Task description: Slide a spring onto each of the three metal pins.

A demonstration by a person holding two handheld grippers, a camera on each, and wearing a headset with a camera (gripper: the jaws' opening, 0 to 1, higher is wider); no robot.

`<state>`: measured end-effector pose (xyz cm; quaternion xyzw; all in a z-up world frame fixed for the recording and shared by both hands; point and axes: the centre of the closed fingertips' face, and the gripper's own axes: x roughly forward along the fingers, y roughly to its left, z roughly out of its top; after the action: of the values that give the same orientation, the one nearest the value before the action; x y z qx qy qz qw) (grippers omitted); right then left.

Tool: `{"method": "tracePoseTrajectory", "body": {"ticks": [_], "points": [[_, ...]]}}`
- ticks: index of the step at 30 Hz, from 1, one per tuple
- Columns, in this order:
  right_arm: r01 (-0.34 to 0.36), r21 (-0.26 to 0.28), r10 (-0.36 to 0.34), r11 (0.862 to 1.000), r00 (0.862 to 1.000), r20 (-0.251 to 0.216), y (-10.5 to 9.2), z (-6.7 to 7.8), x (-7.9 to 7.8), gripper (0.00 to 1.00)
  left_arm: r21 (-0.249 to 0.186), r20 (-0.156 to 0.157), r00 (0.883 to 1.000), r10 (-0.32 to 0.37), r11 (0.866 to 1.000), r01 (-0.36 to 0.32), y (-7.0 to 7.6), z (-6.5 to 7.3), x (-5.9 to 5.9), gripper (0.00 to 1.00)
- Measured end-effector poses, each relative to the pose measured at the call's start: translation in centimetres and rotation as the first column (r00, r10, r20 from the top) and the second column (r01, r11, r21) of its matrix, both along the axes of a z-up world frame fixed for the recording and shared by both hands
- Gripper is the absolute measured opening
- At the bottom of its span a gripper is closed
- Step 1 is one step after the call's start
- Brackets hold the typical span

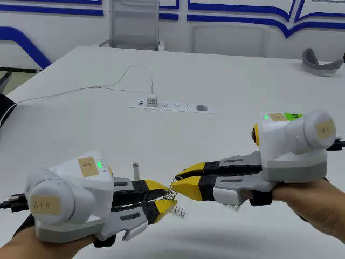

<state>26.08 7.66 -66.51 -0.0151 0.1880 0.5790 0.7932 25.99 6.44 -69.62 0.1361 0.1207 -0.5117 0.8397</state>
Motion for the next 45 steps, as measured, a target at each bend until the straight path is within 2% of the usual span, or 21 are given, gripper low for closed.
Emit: {"method": "tracePoseTrajectory", "body": {"ticks": [6, 12, 20, 21, 24, 27, 32, 36, 40, 45], "points": [[-0.011, -0.018, 0.012, 1.000, 0.999, 0.030, 0.7, 0.0, 0.1, 0.12, -0.009, -0.009, 1.000, 0.013, 1.000, -0.013, 0.2, -0.1, 0.1, 0.10], [-0.012, -0.074, 0.017, 0.997, 0.998, 0.068, 1.1, -0.4, 0.2, 0.12, -0.011, -0.017, 0.999, 0.034, 0.999, -0.034, 0.6, -0.4, 0.2, 0.10], [0.001, -0.090, 0.007, 0.996, 0.996, 0.087, 1.2, -0.4, 0.8, 0.11, -0.027, -0.026, 0.998, 0.060, 0.998, -0.060, 0.9, -0.4, 0.6, 0.12], [0.003, -0.089, 0.004, 0.996, 0.996, 0.085, 1.1, -0.4, 0.9, 0.11, -0.028, -0.025, 0.998, 0.064, 0.997, -0.065, 0.9, -0.4, 0.7, 0.14], [0.009, -0.087, -0.002, 0.996, 0.997, 0.077, 1.0, -0.3, 1.2, 0.11, -0.038, -0.048, 0.996, 0.075, 0.996, -0.077, 1.2, -0.6, 0.7, 0.21], [0.015, -0.088, -0.007, 0.996, 0.997, 0.081, 1.0, -0.1, 1.5, 0.11, -0.043, -0.057, 0.994, 0.095, 0.994, -0.098, 1.8, -1.1, 0.8, 0.24], [0.032, -0.083, -0.024, 0.996, 0.996, 0.091, 1.0, 0.4, 2.6, 0.11, -0.056, -0.080, 0.988, 0.134, 0.989, -0.139, 3.2, -1.8, 1.0, 0.30], [0.055, -0.082, -0.046, 0.995, 0.993, 0.111, 1.3, 0.8, 3.7, 0.11, -0.054, -0.086, 0.983, 0.161, 0.985, -0.166, 4.4, -2.3, 1.0, 0.36], [0.072, -0.083, -0.060, 0.994, 0.989, 0.138, 2.1, 1.1, 5.0, 0.11, -0.056, -0.095, 0.976, 0.196, 0.978, -0.202, 5.6, -2.6, 1.1, 0.40], [0.101, -0.079, -0.087, 0.992, 0.982, 0.168, 3.3, 1.4, 6.8, 0.11, -0.065, -0.095, 0.969, 0.226, 0.970, -0.233, 6.4, -2.7, 1.0, 0.47]]}}
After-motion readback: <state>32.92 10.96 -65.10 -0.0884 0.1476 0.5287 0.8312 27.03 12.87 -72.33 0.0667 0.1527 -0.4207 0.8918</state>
